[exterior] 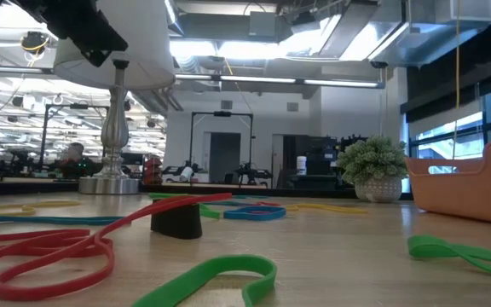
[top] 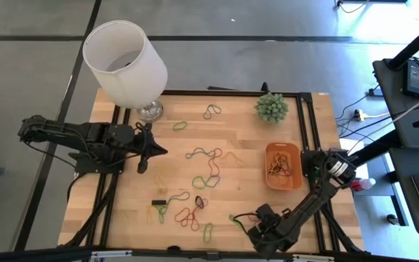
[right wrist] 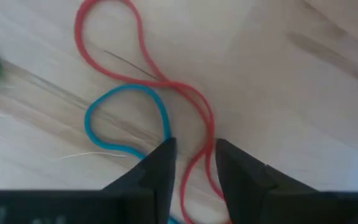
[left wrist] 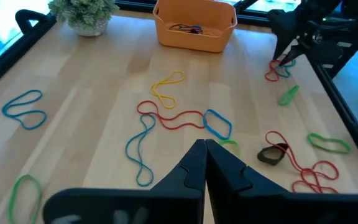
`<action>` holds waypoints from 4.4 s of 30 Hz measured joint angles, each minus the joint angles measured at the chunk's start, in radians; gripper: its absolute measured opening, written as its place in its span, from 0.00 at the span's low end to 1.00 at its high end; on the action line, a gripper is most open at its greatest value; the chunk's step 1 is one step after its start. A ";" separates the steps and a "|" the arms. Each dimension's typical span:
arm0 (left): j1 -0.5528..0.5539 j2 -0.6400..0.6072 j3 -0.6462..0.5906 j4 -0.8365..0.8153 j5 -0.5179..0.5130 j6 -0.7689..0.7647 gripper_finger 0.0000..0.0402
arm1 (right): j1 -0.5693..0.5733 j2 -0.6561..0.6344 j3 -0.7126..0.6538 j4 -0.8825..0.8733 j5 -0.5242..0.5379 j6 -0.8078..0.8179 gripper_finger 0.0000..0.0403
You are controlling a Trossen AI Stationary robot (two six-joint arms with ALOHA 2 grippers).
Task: Pick and place rubber bands into bin
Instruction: Put the red rubber band into the orange bin, then put the black rubber band into the orange bin
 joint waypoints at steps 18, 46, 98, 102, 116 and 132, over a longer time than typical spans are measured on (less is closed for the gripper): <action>-0.024 0.000 0.000 0.000 -0.009 -0.030 0.00 | 0.000 -0.129 0.269 -0.542 0.049 0.003 0.00; -0.022 0.001 0.000 -0.006 -0.066 0.116 0.00 | -0.335 -0.611 -0.311 -0.431 0.173 0.058 0.00; -0.025 0.006 0.001 0.004 -0.113 0.084 0.00 | -0.401 -0.722 -0.329 0.100 0.569 -0.770 0.44; -0.072 0.048 0.021 -0.001 -0.115 0.038 0.01 | -0.416 -0.726 -0.328 0.042 0.481 -0.829 0.38; -0.294 0.517 0.293 -0.311 -0.094 -0.372 0.01 | -0.429 -0.877 -0.434 0.009 0.285 -1.234 0.06; -0.445 0.747 0.304 -0.388 0.050 -0.717 0.27 | -0.428 -1.242 -0.729 0.217 0.235 -1.282 0.05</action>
